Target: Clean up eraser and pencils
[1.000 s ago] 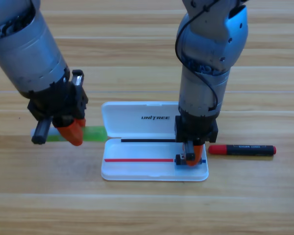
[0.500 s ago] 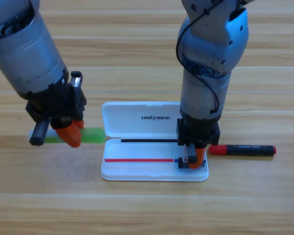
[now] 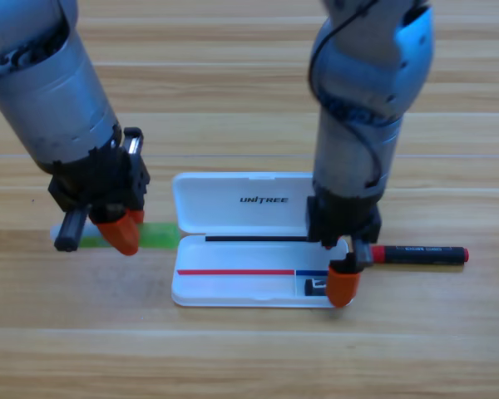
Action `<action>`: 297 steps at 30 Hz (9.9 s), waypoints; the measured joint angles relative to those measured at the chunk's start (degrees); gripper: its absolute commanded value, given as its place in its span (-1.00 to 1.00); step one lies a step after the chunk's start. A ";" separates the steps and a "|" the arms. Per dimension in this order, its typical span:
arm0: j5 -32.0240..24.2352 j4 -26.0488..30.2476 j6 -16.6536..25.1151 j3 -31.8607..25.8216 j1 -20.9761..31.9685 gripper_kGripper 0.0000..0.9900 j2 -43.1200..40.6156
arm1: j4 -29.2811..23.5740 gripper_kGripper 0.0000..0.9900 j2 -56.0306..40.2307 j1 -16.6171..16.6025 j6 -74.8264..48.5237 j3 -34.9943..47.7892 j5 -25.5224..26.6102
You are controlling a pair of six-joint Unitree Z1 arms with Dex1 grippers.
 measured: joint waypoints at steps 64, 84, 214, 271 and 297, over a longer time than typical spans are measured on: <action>-0.68 0.00 -3.80 -17.54 -5.78 1.00 22.84 | -14.16 -1.00 -4.05 -12.11 -12.43 17.34 -2.59; 2.68 0.01 -9.59 -7.33 -5.48 1.00 -3.10 | -2.16 -1.00 -17.58 -11.76 -10.72 18.11 -2.19; -34.54 -44.12 1.71 9.88 26.89 -1.00 15.35 | -17.63 0.94 -46.07 1.99 14.59 24.90 24.64; -30.99 -42.85 0.12 18.72 14.93 -1.00 8.51 | -17.82 0.94 -46.06 1.99 14.99 25.06 25.36; -29.49 -48.08 0.12 23.41 11.26 -1.00 8.55 | -17.82 0.94 -46.06 1.99 14.99 25.34 25.36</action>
